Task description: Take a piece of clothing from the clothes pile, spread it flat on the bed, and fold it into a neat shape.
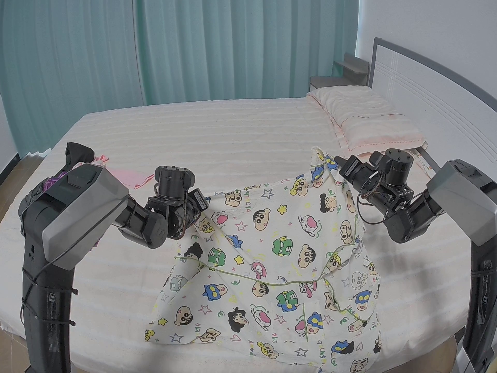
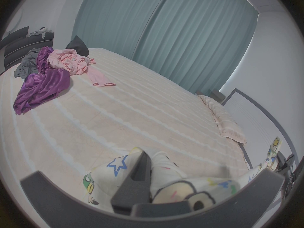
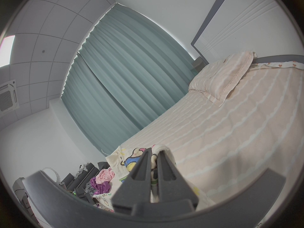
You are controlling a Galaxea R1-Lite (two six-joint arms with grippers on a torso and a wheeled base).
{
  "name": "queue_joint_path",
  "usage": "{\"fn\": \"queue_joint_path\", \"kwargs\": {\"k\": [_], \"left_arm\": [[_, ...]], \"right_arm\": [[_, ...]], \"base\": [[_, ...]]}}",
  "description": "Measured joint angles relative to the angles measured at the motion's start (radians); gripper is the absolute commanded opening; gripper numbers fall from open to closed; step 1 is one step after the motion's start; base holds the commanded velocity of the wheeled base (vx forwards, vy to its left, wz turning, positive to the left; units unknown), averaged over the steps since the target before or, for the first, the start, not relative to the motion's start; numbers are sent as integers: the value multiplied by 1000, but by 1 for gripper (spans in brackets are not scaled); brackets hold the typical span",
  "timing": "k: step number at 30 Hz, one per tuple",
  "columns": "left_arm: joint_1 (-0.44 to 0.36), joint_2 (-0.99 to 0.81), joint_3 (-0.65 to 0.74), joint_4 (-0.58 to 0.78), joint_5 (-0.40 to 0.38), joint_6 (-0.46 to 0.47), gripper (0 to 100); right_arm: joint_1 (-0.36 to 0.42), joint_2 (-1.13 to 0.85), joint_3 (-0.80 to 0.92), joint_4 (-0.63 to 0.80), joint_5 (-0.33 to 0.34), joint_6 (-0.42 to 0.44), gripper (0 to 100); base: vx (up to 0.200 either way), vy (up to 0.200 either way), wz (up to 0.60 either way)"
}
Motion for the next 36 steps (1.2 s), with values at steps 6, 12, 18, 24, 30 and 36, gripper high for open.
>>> {"fn": "queue_joint_path", "kwargs": {"k": [6,12,18,24,30,36], "left_arm": [[0,71,-100,84,5,0,0],[3,157,-255,169,37,-3,0],[19,242,-374,238,62,-21,100],[50,316,-500,289,117,-34,100],[114,367,-586,321,156,-37,100],[152,383,-603,418,162,-38,100]], "right_arm": [[-2,46,-39,34,-16,0,0],[-2,112,-106,84,-56,2,100],[0,175,-181,143,-72,5,100],[-2,236,-289,156,-104,11,100],[-27,279,-382,202,-178,58,100],[-60,279,-324,221,-171,66,100]], "base": [[0,0,0],[0,0,0],[0,0,0],[0,0,0],[0,0,0],[0,0,0]]}}
